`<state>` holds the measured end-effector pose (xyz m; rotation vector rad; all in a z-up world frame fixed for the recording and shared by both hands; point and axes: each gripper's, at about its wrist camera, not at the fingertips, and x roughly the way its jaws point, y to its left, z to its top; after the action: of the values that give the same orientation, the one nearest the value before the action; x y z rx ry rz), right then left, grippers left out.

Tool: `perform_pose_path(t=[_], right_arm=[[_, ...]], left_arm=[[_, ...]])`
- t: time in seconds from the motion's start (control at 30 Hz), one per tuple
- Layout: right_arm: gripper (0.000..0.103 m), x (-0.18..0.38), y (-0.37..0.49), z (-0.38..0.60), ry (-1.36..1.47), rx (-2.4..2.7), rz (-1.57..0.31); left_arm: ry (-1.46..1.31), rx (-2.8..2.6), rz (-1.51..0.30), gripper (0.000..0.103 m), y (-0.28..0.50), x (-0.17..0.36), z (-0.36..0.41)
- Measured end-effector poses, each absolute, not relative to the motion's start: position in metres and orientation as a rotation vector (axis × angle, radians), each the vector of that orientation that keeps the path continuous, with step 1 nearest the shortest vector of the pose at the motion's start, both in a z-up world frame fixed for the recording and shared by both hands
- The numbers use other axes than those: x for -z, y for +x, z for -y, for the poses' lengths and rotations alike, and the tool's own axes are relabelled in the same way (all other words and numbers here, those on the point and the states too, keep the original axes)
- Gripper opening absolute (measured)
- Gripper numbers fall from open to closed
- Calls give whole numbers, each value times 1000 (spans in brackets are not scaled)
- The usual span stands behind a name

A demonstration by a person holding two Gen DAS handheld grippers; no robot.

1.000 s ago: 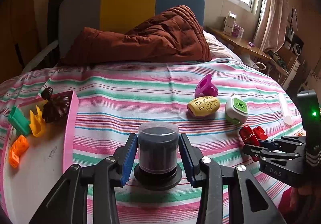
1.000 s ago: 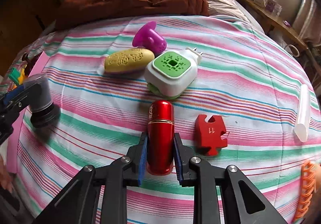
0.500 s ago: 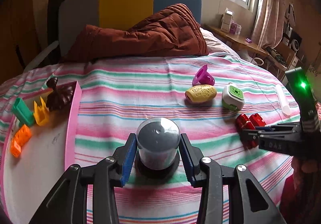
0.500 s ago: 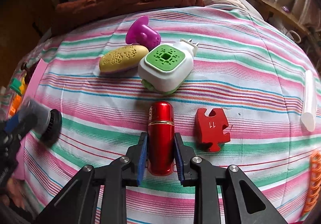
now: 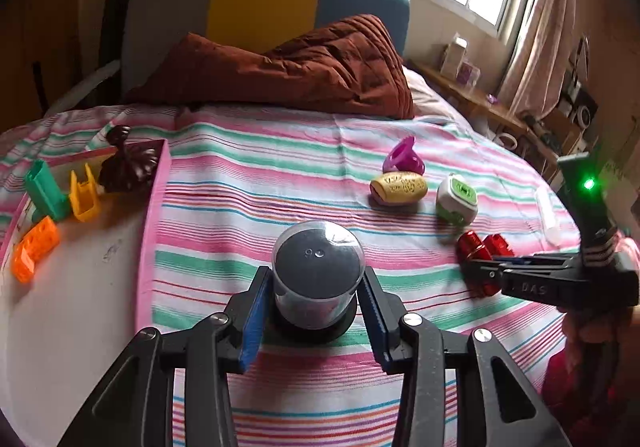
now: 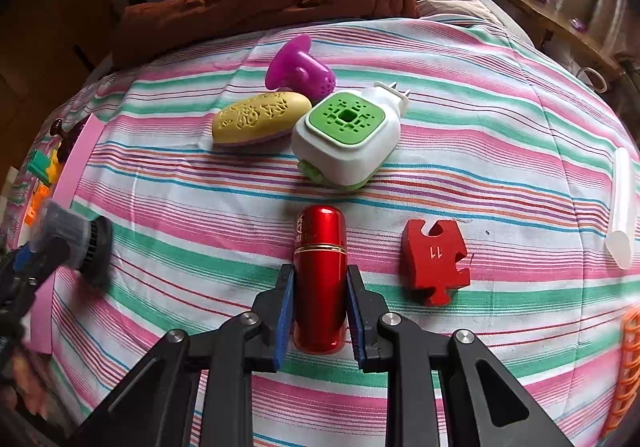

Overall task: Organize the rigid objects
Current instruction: 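Carry the grey cup with the left tool and set it in the tray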

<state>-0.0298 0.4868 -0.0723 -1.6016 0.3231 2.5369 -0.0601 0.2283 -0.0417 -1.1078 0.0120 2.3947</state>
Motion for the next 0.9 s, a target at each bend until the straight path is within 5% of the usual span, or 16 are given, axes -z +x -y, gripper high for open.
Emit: perform_pose_path(t=[0.5,0.9], right_arm=[[25,71,-28,-484,-1581,-2537,-285],[25,68,-26,-479,-1559,-2547,-231]], left_arm=[[-1031,-2475,124,43,-54,-3,-153],[-1229,-2591,141,43,-109,22,-80]])
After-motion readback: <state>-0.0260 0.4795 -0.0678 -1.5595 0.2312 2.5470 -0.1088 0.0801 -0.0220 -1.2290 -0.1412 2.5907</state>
